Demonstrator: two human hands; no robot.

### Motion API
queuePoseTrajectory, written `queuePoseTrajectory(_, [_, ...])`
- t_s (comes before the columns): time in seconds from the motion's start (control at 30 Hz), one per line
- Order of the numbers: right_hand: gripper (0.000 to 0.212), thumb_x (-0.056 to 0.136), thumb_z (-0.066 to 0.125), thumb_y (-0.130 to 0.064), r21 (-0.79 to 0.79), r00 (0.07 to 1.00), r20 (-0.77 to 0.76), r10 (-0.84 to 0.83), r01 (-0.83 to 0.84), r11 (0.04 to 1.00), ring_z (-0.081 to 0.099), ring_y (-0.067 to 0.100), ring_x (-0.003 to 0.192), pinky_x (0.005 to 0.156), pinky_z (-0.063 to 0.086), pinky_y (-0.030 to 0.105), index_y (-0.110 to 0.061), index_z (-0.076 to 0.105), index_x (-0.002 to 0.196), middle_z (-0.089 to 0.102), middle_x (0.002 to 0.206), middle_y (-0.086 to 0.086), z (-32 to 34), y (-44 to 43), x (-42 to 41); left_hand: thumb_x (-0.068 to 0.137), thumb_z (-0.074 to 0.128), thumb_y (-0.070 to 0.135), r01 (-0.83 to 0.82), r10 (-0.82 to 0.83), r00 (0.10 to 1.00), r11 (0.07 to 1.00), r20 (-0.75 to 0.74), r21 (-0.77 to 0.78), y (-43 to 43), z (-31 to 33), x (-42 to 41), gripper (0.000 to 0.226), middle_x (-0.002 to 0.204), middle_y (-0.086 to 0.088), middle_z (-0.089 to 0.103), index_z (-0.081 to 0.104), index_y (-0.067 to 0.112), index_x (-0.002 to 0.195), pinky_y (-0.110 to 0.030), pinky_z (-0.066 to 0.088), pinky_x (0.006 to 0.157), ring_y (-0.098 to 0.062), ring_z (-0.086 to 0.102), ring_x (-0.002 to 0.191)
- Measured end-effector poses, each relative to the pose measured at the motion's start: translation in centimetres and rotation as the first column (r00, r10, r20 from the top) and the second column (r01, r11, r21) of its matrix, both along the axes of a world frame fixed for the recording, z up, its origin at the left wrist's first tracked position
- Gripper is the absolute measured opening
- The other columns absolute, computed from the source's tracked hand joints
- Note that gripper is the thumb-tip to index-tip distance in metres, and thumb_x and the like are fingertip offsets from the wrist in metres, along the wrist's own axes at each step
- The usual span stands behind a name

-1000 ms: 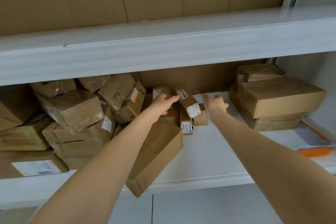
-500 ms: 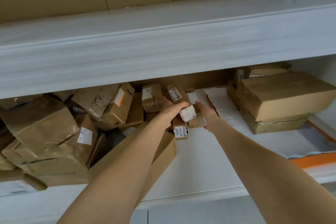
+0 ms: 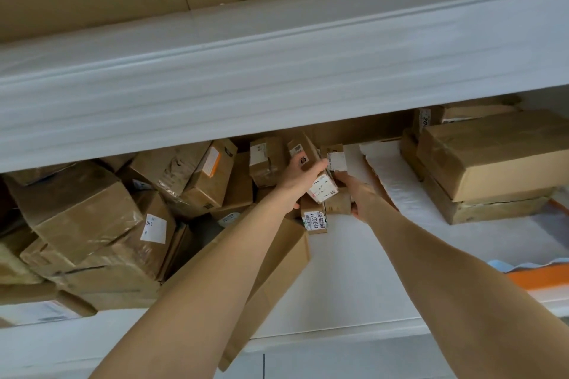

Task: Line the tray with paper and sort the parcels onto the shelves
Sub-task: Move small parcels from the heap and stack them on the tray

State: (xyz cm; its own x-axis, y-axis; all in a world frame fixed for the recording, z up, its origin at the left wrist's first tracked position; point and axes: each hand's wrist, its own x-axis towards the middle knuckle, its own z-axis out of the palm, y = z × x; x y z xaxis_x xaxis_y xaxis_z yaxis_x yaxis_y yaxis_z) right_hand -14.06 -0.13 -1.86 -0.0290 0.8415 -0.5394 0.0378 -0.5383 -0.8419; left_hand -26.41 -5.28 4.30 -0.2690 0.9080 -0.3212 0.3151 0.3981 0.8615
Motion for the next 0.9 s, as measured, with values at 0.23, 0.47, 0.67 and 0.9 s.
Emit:
queuePoseTrajectory(0.23, [0.037,0.086,0.068,-0.049,-0.013,0.994,-0.108,0.035,-0.036,0.999,0.056,0.016,0.071,0.084,0.049,0.030,-0.018,0.053,0.096,0.060,0.083,0.004,0.5,-1.0,1.2,0.094,0.055,0.025,-0.106,0.106,0.994,0.993,0.012,0.047,0.3,-0.5,-1.4,0.054,0.122,-0.011,0.060,0.034,0.023,0.143,-0.035,0.054,0.070,-0.020,0.061,0.091])
queuePoseTrajectory(0.47, [0.055,0.081,0.076,-0.036,0.013,0.991,-0.130,-0.014,0.016,1.000,0.062,0.021,0.095,0.090,0.050,0.037,-0.020,0.046,0.124,0.063,0.112,0.009,1.0,-1.7,1.5,0.100,0.042,0.034,-0.086,0.100,0.930,0.995,-0.352,0.055,0.0,-1.5,-2.0,0.042,0.133,-0.012,0.048,0.040,0.015,0.138,-0.028,0.047,0.061,-0.022,0.057,0.096])
queuePoseTrajectory(0.67, [0.067,0.080,0.077,-0.023,0.141,0.991,-0.132,0.022,-0.003,0.990,0.055,0.021,0.102,0.094,0.048,0.036,-0.019,0.041,0.137,0.056,0.112,0.003,2.7,-2.8,3.2,0.099,0.045,0.034,-0.048,0.020,0.802,0.998,-0.597,-0.031,-0.8,-0.7,-1.1,0.042,0.138,-0.014,0.041,0.040,0.015,0.135,-0.036,0.054,0.081,-0.027,0.056,0.107])
queuePoseTrajectory(0.9, [0.067,0.081,0.077,-0.018,0.307,0.976,-0.121,0.181,-0.136,0.942,0.057,0.013,0.091,0.090,0.045,0.032,-0.022,0.038,0.135,0.056,0.100,-0.006,4.9,-4.3,4.8,0.092,0.055,0.044,0.083,0.069,0.897,0.945,-0.437,0.318,-1.6,2.8,1.8,0.064,0.144,-0.005,0.043,0.031,0.018,0.146,-0.041,0.045,0.100,-0.025,0.046,0.129])
